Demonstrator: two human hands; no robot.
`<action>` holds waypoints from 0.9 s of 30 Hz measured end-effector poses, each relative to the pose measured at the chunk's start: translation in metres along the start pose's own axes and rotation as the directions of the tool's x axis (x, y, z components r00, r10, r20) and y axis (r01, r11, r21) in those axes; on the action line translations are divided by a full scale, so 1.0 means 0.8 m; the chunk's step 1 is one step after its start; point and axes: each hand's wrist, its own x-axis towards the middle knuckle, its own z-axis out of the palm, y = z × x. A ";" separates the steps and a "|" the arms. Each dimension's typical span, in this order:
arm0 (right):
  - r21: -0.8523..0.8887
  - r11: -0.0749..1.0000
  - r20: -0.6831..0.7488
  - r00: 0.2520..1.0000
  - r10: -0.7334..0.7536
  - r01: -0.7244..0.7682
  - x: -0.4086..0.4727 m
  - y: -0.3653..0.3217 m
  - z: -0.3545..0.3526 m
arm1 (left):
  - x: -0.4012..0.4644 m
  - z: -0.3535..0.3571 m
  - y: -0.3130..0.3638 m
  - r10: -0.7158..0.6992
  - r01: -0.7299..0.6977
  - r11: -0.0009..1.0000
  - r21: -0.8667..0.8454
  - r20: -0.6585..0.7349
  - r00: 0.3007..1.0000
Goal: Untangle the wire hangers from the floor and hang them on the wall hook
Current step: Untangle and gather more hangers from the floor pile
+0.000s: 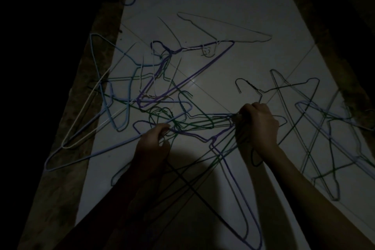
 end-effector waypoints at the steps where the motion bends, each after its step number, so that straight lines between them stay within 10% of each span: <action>1: 0.008 1.000 -0.008 1.000 0.016 -0.016 0.000 0.003 -0.002 | 0.002 0.003 0.000 0.019 -0.019 1.000 -0.024 0.026 0.999; 15: -0.020 0.996 -0.190 0.979 0.077 -0.082 -0.005 0.079 -0.033 | -0.002 0.047 0.040 0.219 -0.175 0.952 -0.252 0.157 0.963; 27: 0.111 0.993 0.068 0.997 -0.035 0.027 -0.010 0.040 0.017 | -0.004 0.012 -0.014 0.164 -0.166 0.986 0.006 0.112 0.980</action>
